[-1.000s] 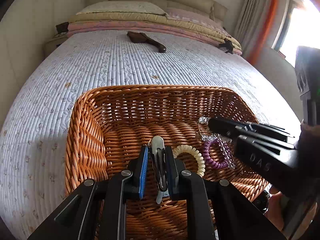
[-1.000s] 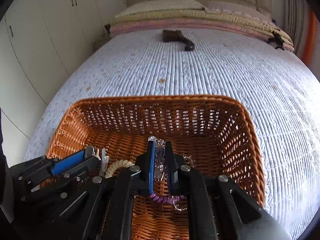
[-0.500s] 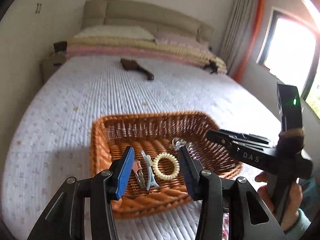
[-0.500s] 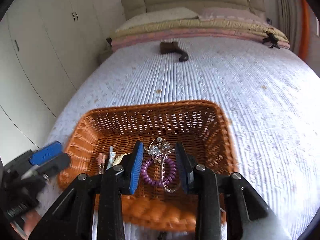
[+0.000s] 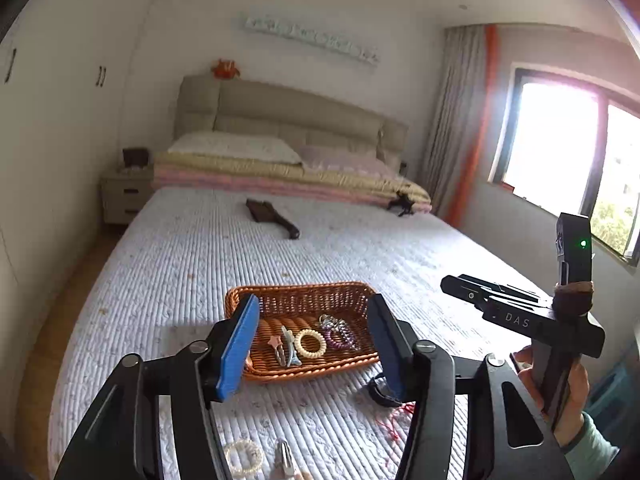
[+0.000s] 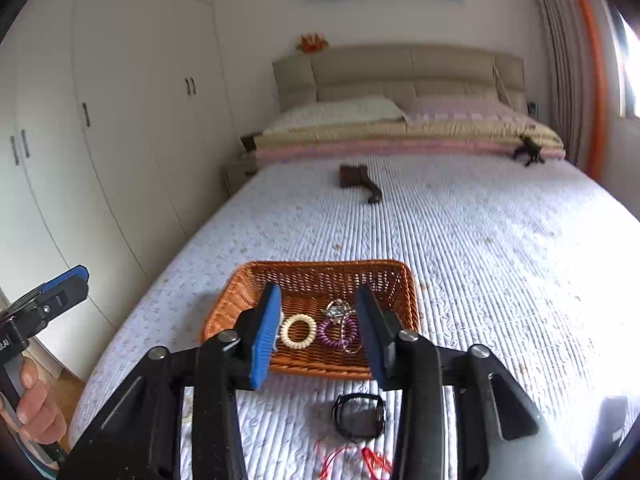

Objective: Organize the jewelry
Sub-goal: 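Grasp the second silver hair clip with the left tool while the right tool grasps the gold ring charm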

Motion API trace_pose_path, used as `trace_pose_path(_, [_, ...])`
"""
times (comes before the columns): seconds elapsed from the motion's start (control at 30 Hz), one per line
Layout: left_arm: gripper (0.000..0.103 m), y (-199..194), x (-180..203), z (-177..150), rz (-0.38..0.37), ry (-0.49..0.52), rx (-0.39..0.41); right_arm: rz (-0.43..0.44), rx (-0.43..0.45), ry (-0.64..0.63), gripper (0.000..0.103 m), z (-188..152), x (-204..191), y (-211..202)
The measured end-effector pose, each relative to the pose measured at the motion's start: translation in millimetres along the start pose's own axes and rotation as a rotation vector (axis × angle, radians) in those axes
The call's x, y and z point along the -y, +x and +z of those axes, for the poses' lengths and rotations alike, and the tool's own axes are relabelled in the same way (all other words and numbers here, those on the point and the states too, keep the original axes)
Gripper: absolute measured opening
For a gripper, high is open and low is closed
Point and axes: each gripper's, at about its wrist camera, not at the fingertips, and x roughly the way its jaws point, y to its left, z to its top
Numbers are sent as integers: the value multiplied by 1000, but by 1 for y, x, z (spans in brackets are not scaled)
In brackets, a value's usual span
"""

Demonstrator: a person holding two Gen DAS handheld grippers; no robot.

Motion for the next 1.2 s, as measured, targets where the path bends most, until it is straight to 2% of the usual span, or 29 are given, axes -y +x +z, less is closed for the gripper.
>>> trace_pose_path(0.13, [59,-33,4,-24,1,11,36,22,25,-33,43,-38,-16,-27])
trace_pose_path(0.3, [59,-49,-5,-68,18,-13,31,9,-28,-77,43,-102,-36,-29])
trace_pose_path(0.43, [59,-32,-14,-103,12,-41,-56,22,-87,-95,43,-147,-49,-16])
trace_pose_path(0.63, [59,11,-24,-156,19,-87,-225,61,-177,-68,43,-195,-52,-4])
trace_pose_path(0.7, [59,32,-34,-169,44,-148,-311,73,-206,-76,43,-203,-53,2])
trace_pose_path(0.8, [57,50,-46,-183,-1,-235,-366,75,-243,-89,43,-216,-52,8])
trace_pose_path(1.0, [57,66,-36,-195,10,-205,-415,111,-305,-91,43,-227,-44,20])
trace_pose_path(1.2, [57,88,-37,-189,28,-212,-450,130,-335,-92,43,-231,-44,28])
